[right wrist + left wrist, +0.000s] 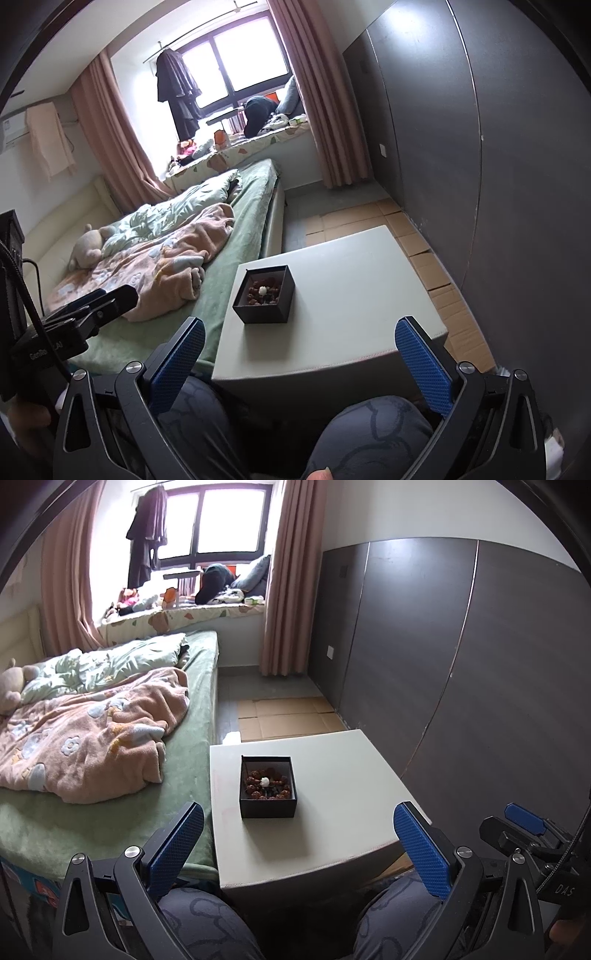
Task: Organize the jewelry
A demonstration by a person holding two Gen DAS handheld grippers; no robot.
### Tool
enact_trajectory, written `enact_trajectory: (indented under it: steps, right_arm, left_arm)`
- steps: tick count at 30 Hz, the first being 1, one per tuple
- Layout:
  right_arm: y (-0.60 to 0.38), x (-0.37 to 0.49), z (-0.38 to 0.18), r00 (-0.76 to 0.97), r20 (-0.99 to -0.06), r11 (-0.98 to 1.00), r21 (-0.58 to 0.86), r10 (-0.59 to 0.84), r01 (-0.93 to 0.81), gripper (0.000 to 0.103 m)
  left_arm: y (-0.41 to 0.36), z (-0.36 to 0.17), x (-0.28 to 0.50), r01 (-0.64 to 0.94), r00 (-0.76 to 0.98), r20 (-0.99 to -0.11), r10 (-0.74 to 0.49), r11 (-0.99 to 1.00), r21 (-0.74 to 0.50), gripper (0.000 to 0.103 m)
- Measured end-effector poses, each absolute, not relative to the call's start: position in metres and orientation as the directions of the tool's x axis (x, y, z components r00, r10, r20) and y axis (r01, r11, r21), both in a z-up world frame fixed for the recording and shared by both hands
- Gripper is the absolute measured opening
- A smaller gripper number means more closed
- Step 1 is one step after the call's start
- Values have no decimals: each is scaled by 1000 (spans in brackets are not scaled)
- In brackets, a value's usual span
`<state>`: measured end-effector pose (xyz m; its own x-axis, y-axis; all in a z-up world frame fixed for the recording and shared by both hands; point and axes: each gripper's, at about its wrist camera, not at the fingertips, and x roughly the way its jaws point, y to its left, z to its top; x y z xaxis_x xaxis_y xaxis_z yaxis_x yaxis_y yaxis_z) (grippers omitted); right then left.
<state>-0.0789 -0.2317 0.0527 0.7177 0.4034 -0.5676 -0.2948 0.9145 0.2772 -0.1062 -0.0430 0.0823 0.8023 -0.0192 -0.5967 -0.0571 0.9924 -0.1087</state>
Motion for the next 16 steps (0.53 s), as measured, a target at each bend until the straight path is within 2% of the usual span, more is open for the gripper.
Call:
enact_trajectory:
  steps: [7, 16]
  right_arm:
    - [-236, -79, 48, 722, -558, 911, 296, 410, -288, 103]
    - [-234, -72, 38, 700, -581, 909, 301, 414, -288, 103]
  left_arm:
    - [-48, 84, -107, -72, 810, -586, 5, 993, -93, 103]
    - [-58, 73, -102, -47, 790, -613, 3, 997, -57, 103]
